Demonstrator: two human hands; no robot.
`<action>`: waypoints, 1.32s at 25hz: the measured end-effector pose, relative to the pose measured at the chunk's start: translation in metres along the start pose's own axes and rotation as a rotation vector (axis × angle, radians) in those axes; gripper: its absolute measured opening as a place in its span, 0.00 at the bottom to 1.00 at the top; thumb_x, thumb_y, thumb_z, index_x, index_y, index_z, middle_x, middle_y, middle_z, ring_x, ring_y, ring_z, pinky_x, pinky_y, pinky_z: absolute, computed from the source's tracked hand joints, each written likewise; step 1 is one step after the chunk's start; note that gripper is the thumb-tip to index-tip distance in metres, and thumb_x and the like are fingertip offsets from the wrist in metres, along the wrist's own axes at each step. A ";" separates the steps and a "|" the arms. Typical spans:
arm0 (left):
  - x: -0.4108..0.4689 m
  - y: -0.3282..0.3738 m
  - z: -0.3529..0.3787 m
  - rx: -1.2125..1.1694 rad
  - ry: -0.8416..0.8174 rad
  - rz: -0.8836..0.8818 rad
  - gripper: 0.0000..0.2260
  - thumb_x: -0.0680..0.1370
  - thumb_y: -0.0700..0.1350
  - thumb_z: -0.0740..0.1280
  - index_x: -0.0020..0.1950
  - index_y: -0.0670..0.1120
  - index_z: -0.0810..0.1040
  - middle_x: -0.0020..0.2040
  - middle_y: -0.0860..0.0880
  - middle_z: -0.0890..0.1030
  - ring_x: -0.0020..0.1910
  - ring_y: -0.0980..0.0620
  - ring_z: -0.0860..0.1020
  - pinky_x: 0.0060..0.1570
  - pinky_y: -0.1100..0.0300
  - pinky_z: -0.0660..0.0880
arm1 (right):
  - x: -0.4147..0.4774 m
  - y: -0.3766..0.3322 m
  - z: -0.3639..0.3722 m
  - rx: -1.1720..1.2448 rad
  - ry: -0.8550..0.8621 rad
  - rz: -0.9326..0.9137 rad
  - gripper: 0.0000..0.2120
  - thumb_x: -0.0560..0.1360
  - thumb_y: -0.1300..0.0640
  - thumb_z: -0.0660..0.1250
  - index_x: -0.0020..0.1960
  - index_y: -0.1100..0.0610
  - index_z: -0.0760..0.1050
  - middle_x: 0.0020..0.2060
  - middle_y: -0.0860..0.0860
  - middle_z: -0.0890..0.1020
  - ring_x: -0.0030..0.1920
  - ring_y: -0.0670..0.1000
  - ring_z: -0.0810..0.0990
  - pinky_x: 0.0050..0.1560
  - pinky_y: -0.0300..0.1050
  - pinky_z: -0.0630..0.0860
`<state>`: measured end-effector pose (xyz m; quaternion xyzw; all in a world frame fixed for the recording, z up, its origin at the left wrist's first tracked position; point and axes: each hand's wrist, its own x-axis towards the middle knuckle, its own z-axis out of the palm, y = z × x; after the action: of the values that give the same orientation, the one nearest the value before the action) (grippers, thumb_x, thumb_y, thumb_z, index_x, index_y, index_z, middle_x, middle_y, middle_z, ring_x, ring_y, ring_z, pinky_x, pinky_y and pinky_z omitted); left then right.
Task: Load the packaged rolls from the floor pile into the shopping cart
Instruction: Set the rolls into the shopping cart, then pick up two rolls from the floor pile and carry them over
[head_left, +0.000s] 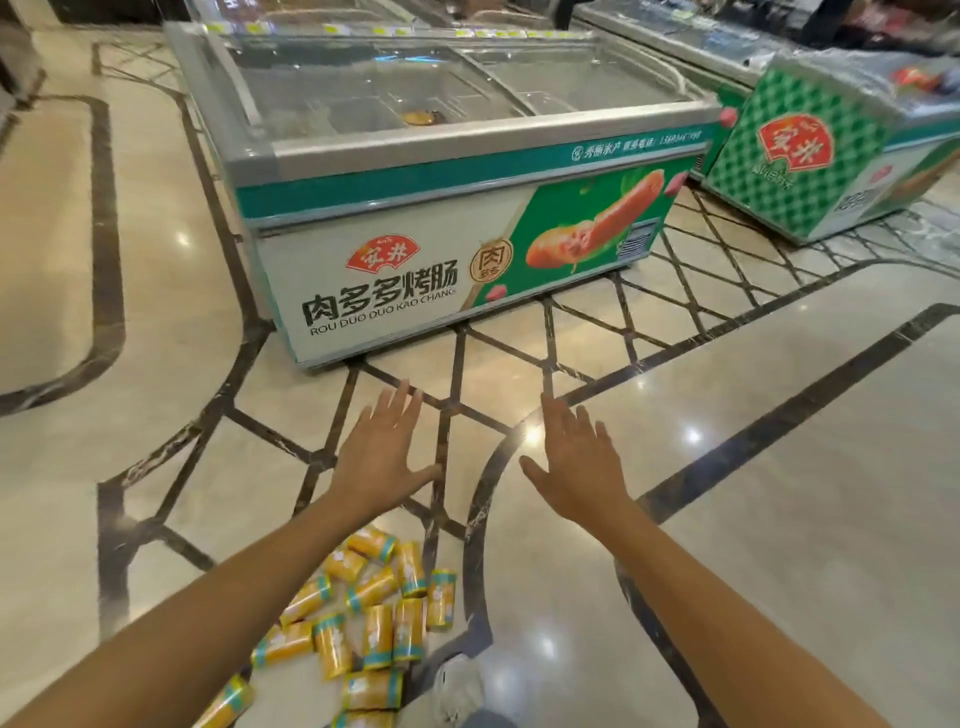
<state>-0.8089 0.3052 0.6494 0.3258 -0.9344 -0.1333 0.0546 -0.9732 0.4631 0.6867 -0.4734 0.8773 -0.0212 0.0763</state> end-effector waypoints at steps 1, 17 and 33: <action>0.014 -0.003 0.015 -0.015 -0.013 -0.034 0.41 0.76 0.60 0.64 0.78 0.45 0.44 0.78 0.46 0.42 0.77 0.46 0.43 0.74 0.52 0.45 | 0.021 0.008 0.008 -0.010 -0.011 -0.006 0.35 0.81 0.43 0.55 0.78 0.56 0.41 0.78 0.54 0.49 0.77 0.58 0.49 0.75 0.53 0.47; 0.040 -0.108 0.360 -0.098 -0.179 -0.539 0.44 0.70 0.52 0.75 0.76 0.36 0.55 0.76 0.39 0.55 0.75 0.40 0.56 0.70 0.47 0.59 | 0.208 0.017 0.367 -0.069 -0.307 -0.410 0.32 0.80 0.47 0.58 0.77 0.60 0.52 0.76 0.59 0.57 0.76 0.62 0.55 0.74 0.57 0.51; -0.037 -0.149 0.735 -0.261 -0.358 -0.949 0.45 0.71 0.46 0.75 0.77 0.37 0.49 0.75 0.36 0.60 0.68 0.35 0.67 0.60 0.45 0.70 | 0.168 0.026 0.783 0.470 -0.591 0.343 0.43 0.73 0.43 0.68 0.75 0.60 0.50 0.67 0.59 0.69 0.64 0.60 0.72 0.60 0.59 0.72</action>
<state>-0.8302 0.3731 -0.0980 0.6760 -0.6542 -0.3123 -0.1323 -0.9644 0.3649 -0.1087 -0.2757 0.8550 -0.0711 0.4334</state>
